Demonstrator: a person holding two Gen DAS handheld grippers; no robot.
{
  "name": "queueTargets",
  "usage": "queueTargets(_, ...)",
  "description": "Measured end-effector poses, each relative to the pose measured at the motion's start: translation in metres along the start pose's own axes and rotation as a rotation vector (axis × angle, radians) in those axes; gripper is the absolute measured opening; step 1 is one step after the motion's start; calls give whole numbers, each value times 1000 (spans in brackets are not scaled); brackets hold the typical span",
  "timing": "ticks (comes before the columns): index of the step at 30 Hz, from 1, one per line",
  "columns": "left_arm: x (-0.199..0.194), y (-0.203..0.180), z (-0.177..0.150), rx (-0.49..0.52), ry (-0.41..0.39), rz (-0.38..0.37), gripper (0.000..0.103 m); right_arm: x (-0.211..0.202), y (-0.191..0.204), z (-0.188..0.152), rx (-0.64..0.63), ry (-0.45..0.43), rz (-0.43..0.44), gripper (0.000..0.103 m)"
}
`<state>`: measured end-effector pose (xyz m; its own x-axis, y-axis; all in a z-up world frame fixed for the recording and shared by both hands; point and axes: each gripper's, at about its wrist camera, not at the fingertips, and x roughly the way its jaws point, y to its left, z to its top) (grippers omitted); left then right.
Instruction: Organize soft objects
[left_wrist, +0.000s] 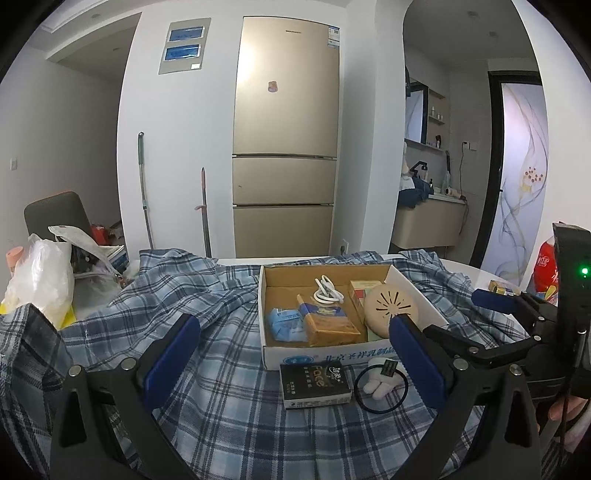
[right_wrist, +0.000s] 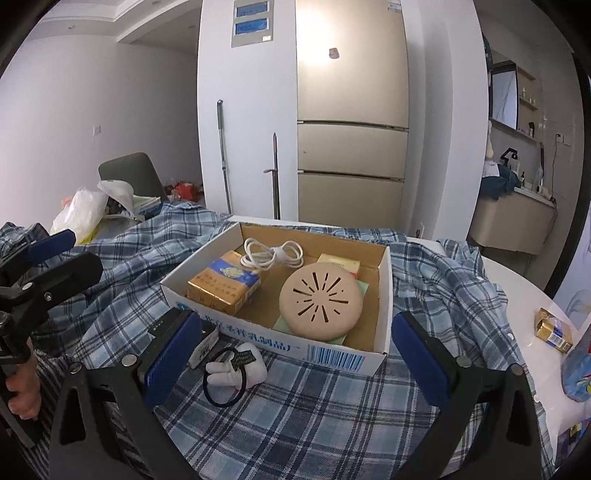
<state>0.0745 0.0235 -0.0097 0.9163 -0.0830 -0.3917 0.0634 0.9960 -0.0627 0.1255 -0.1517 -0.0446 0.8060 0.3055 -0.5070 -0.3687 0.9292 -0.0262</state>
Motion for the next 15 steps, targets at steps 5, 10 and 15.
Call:
queueTargets(5,0,0,0,-2,-3,3,103,6,-3,0,18,21,3,103)
queueTargets(10,0,-3,0,8,2,9,103,9,-5,0,40,41,30,103)
queueTargets(15,4,0,-1,-6,16,7,103,13,-2,-2,38,64,38,103)
